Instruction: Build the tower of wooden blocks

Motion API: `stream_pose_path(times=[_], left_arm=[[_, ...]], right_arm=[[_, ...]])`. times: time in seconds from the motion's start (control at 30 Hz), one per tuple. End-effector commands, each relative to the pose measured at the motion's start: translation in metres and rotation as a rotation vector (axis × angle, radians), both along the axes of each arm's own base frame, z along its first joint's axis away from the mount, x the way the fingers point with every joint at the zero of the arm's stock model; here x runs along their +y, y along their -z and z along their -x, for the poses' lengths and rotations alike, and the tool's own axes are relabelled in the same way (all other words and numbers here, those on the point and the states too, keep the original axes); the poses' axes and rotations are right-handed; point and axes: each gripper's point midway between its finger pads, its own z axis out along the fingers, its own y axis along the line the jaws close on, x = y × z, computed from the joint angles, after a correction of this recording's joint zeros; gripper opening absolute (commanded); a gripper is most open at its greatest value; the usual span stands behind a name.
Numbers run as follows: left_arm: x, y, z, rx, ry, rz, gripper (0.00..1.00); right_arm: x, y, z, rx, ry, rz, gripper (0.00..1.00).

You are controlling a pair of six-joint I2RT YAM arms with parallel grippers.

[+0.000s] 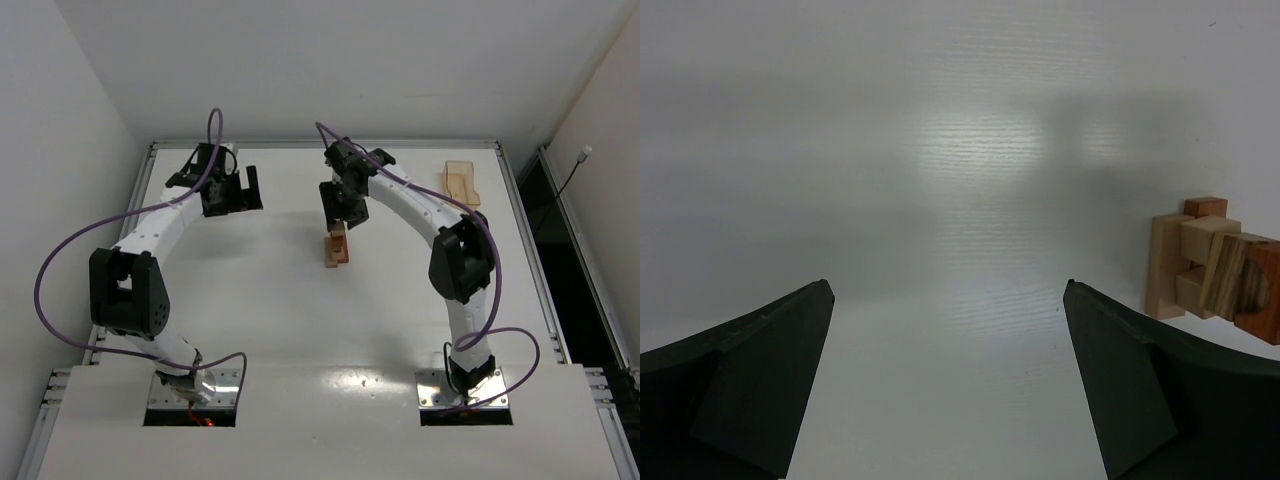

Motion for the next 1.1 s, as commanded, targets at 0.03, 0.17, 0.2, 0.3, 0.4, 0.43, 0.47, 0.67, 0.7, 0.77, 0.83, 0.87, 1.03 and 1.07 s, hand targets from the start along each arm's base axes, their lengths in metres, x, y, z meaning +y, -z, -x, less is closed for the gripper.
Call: stream_pose_path(times=[0.03, 0.17, 0.2, 0.3, 0.4, 0.43, 0.47, 0.67, 0.7, 0.77, 0.83, 0.87, 1.03, 1.07], left_arm=[[0.002, -0.016, -0.012, -0.049, -0.018, 0.026, 0.99], [0.002, -0.02, -0.014, -0.058, -0.017, 0.027, 0.99], [0.002, -0.02, -0.014, -0.058, -0.017, 0.027, 0.99], [0.001, -0.027, -0.01, -0.072, -0.01, 0.037, 0.99], [-0.006, -0.029, 0.003, -0.079, 0.029, 0.067, 0.99], [-0.006, -0.033, 0.006, -0.094, 0.044, 0.068, 0.99], [-0.007, -0.029, 0.011, -0.095, 0.06, 0.065, 0.99], [-0.003, -0.038, 0.035, -0.152, 0.106, 0.042, 0.99], [-0.002, -0.036, 0.04, -0.145, 0.112, 0.035, 0.99], [0.009, -0.027, 0.043, -0.132, 0.083, -0.007, 0.99], [0.019, -0.021, 0.044, -0.121, 0.072, -0.041, 0.99], [0.021, -0.017, 0.046, -0.112, 0.065, -0.049, 0.99], [0.031, -0.007, 0.043, -0.127, 0.082, -0.105, 0.99], [0.034, -0.003, 0.043, -0.132, 0.083, -0.123, 0.99]], right_arm=[[0.001, 0.0, -0.002, -0.005, 0.007, -0.007, 0.52], [0.004, -0.013, -0.006, -0.04, -0.016, -0.031, 0.57], [0.006, -0.02, -0.007, -0.062, -0.044, -0.042, 0.61], [0.011, -0.051, -0.006, -0.137, -0.129, -0.097, 0.71], [0.012, -0.075, 0.0, -0.221, -0.258, -0.127, 0.74], [0.007, -0.092, 0.006, -0.278, -0.285, -0.137, 0.74], [-0.002, -0.1, 0.005, -0.322, -0.29, -0.109, 0.74], [-0.066, -0.115, 0.025, -0.483, -0.28, 0.086, 0.76], [-0.084, -0.128, 0.027, -0.538, -0.263, 0.118, 0.78], [-0.121, -0.115, 0.025, -0.574, -0.253, 0.265, 0.79], [-0.154, -0.099, 0.033, -0.581, -0.251, 0.381, 0.82], [-0.171, -0.094, 0.032, -0.583, -0.254, 0.43, 0.82], [-0.21, -0.056, 0.034, -0.55, -0.205, 0.381, 0.82], [-0.222, -0.047, 0.031, -0.516, -0.178, 0.375, 0.82]])
